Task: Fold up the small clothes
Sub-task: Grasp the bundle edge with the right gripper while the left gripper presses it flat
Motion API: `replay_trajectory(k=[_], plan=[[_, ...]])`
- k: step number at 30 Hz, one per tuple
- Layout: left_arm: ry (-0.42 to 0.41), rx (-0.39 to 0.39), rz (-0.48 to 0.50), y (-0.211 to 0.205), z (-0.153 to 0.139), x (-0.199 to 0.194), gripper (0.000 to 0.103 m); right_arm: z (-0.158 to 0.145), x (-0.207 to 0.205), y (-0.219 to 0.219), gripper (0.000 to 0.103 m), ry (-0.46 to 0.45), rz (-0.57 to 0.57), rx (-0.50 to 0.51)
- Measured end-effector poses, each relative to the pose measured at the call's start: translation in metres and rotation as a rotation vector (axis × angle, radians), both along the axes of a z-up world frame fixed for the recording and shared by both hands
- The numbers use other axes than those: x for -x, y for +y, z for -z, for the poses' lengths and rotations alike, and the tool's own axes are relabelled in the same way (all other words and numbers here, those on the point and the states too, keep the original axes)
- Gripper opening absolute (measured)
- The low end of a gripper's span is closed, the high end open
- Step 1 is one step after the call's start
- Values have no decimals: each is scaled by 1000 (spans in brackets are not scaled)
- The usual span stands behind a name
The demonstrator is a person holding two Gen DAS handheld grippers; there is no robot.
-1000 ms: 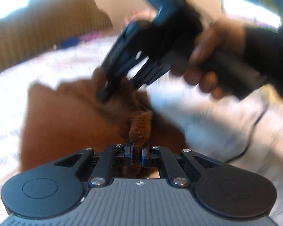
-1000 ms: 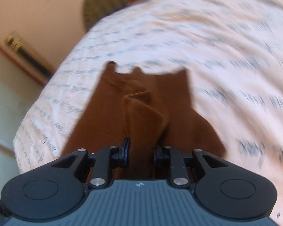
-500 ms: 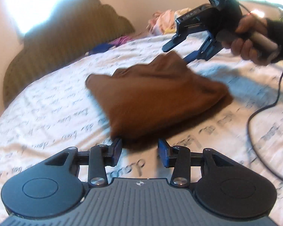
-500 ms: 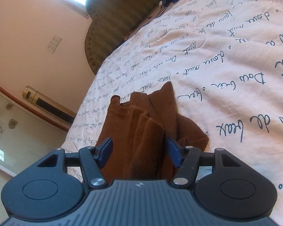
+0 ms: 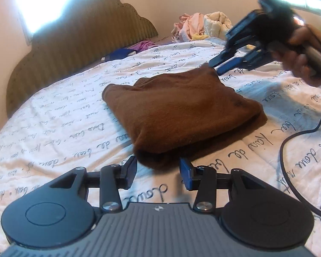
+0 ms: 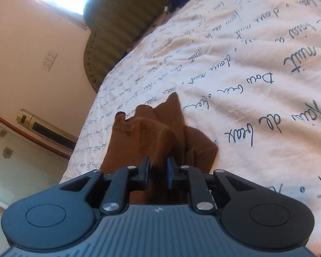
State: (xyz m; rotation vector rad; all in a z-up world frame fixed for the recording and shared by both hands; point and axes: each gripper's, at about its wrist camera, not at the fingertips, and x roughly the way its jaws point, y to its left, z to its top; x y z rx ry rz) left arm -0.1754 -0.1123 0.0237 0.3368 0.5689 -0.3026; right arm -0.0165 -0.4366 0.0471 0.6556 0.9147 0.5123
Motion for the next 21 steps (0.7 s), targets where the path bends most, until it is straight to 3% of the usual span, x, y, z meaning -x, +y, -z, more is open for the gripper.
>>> replay_trajectory(k=[1,2,6,11,12,13,14,18,21], plan=[[-10,-3,-10,3,-2,2,49,-4,10,1,38,-3,-24,3],[-22,-5,-21,5,-4,4,50,-7,19,5,40,1,-55,24],[-24,-11,-32,2,0,-8,55,0,39,31,40,47,-162,139],[3,-5,-22,-16,13,-29,55,14,36,52,39,84,-178,203],[-3,-7,-29,-18,13,-32,51,14,36,55,38,67,-186,208],[-8,-8,-36,-19,12,-34,32,12,37,57,25,50,-196,222],[-5,3,-39,-18,10,-36,24,11,38,58,7,48,-193,239],[-31,20,-62,-2,1,-22,15,3,46,42,7,27,-159,251],[38,22,-87,7,17,-21,13,26,50,35,7,74,-142,208]])
